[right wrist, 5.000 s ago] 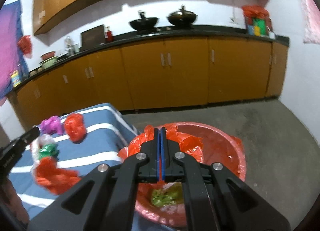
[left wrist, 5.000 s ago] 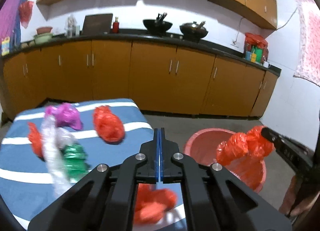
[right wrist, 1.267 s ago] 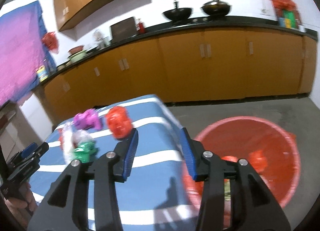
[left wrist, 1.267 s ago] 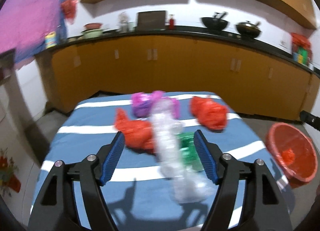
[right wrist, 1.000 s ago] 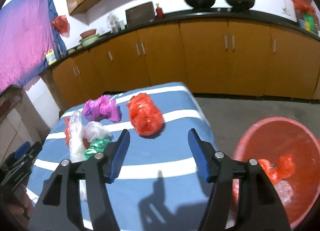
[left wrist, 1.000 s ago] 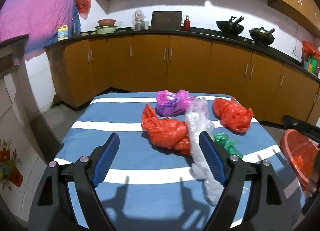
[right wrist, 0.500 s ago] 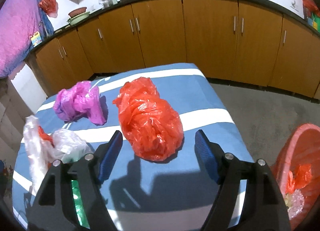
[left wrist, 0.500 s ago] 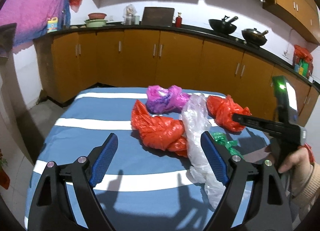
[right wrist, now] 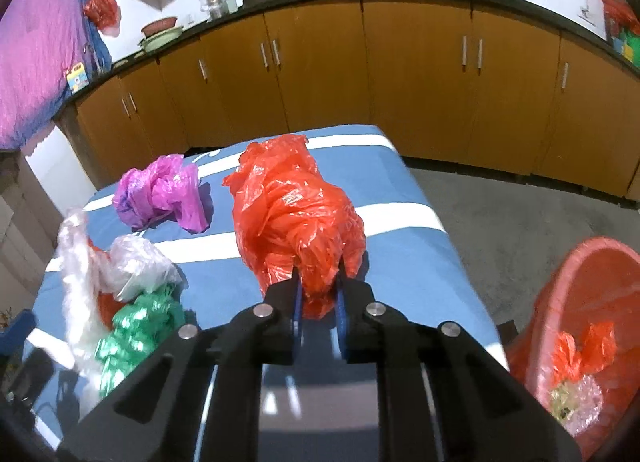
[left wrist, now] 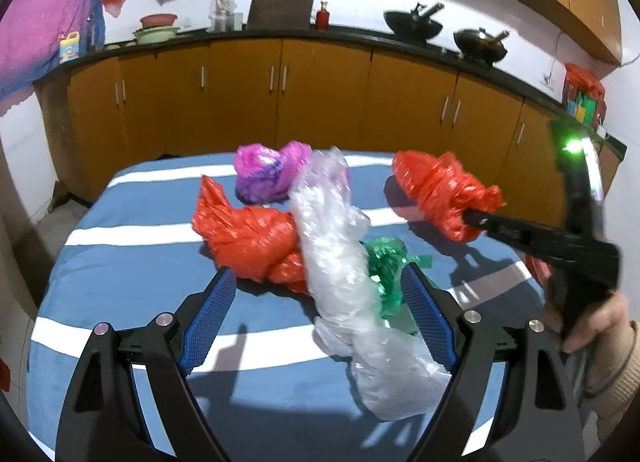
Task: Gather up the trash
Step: 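Grasp the clear plastic bag with the left tool while the right tool grasps a red bag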
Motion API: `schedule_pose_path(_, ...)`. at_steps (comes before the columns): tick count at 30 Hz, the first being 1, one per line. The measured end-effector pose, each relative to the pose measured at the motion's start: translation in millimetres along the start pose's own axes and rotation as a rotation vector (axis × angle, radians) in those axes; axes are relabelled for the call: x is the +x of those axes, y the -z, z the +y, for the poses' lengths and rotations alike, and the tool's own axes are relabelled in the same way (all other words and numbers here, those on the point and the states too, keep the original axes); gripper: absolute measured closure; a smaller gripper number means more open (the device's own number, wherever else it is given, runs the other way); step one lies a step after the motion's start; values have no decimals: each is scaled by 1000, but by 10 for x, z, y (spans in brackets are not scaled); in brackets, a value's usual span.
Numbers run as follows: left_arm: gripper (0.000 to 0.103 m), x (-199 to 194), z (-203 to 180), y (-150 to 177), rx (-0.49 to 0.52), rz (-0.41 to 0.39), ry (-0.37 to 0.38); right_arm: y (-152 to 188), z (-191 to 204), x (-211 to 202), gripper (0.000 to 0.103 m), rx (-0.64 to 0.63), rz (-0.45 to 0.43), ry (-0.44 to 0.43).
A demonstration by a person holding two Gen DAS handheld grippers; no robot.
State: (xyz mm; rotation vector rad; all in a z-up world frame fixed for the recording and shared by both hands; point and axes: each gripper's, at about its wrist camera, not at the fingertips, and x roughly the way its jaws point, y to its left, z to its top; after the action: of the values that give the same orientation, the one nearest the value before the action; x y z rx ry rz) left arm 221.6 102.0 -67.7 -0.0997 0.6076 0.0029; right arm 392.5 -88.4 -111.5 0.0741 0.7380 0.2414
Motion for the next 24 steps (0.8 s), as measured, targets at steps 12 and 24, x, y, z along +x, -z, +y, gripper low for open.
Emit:
schedule_pose_path(12,53,364,-36,70,-70,168,7,88,-156,-454,88,5,-46,-22)
schedule_pose_path(24,75,162,-39,6,-58,117,7,156,-198,-633,88,17,-60,-26)
